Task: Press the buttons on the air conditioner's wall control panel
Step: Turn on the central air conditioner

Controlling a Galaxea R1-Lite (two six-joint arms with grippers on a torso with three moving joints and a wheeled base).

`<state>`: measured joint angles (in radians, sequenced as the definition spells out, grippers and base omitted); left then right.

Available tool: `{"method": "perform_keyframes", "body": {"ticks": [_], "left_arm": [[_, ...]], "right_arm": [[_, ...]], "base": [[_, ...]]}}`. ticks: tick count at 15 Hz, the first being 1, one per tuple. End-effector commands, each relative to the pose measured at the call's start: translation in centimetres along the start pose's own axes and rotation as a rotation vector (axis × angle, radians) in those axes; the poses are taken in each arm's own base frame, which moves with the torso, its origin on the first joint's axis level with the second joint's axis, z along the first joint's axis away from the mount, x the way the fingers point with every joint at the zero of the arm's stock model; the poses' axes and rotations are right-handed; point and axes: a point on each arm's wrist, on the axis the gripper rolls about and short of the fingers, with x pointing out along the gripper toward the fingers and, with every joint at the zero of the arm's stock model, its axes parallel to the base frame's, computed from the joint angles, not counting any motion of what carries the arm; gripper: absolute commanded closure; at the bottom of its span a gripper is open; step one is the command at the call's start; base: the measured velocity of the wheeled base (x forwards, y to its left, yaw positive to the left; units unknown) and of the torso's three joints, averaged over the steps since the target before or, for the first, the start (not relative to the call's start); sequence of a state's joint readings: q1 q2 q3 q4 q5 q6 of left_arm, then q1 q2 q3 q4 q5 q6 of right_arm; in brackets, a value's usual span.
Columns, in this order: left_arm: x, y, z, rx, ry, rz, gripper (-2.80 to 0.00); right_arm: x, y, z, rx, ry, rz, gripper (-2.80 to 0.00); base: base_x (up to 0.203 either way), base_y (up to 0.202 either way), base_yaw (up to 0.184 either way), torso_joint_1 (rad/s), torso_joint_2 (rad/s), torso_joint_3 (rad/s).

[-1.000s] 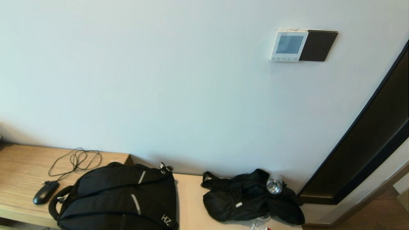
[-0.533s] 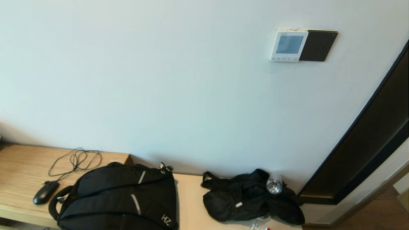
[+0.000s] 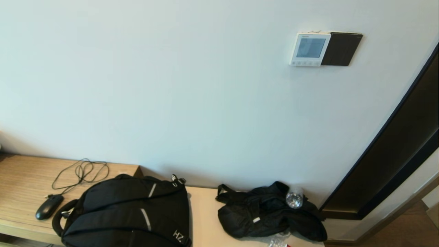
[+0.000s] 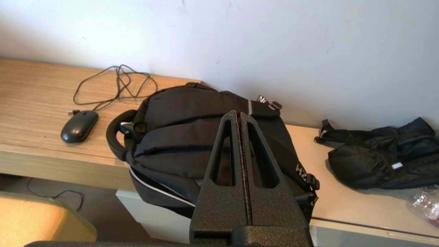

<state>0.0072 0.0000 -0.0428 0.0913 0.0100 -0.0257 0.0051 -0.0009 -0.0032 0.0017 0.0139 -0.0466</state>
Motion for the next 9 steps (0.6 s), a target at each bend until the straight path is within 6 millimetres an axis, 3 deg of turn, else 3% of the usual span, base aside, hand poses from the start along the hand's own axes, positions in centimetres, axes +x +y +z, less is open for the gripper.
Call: {"method": "perform_keyframes", "body": {"ticks": [1, 3, 5, 9], "left_arm": [[0.0, 0.0, 0.0, 0.000, -0.001, 0.001, 0.00], [0.0, 0.0, 0.0, 0.000, 0.002, 0.001, 0.00], [0.0, 0.0, 0.0, 0.000, -0.001, 0.001, 0.00], [0.0, 0.0, 0.0, 0.000, 0.002, 0.001, 0.00]], "right_arm": [[0.0, 0.0, 0.1, -0.008, -0.006, -0.003, 0.00], [-0.2, 0.0, 0.6, -0.014, -0.013, -0.002, 0.00], [-0.1, -0.1, 2.3, -0.018, -0.002, 0.002, 0.00], [2.1, -0.4, 9.2, -0.013, 0.046, 0.011, 0.00]], "base": [[0.000, 0.000, 0.000, 0.000, 0.00, 0.000], [0.000, 0.000, 0.000, 0.000, 0.00, 0.000], [0.000, 0.000, 0.000, 0.000, 0.00, 0.000], [0.000, 0.000, 0.000, 0.000, 0.00, 0.000]]}}
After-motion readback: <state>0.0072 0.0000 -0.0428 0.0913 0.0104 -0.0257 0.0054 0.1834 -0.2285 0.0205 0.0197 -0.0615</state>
